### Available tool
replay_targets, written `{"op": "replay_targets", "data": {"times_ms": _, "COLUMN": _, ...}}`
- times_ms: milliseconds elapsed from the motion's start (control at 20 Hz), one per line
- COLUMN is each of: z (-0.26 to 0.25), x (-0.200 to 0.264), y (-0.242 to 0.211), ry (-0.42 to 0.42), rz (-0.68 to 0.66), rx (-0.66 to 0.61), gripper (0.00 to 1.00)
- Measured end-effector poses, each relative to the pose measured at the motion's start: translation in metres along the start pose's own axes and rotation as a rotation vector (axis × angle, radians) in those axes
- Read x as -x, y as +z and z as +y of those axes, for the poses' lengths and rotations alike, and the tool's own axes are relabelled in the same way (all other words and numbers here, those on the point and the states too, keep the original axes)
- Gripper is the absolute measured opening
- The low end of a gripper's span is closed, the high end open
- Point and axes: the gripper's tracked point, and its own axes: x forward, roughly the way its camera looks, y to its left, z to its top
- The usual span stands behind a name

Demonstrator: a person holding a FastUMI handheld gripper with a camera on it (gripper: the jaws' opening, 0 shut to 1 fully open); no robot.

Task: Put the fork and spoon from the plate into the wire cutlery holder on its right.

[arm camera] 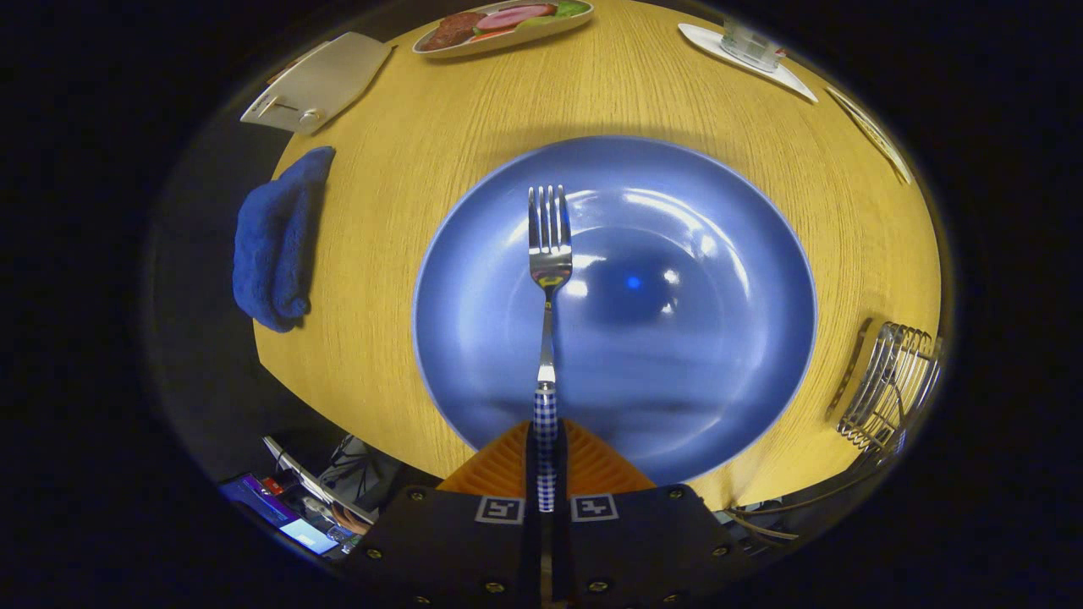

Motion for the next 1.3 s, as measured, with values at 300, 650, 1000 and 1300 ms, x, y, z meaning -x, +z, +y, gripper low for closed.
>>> {"op": "replay_targets", "data": {"times_ms": 300, "z": -0.018, "x": 0.034, "y": -0.004, "ry": 0.011, "rz": 0.079, "rx": 0.104, "gripper": 0.06}}
{"op": "replay_targets", "data": {"times_ms": 650, "z": -0.055, "x": 0.097, "y": -0.051, "ry": -0.031, "rz": 0.156, "rx": 0.207, "gripper": 0.05}}
{"op": "replay_targets", "data": {"times_ms": 1000, "z": -0.098, "x": 0.167, "y": -0.104, "ry": -0.068, "rz": 0.244, "rx": 0.256, "gripper": 0.06}}
{"op": "replay_targets", "data": {"times_ms": 1300, "z": -0.161, "x": 0.211, "y": -0.125, "ry": -0.151, "rz": 0.313, "rx": 0.216, "gripper": 0.06}}
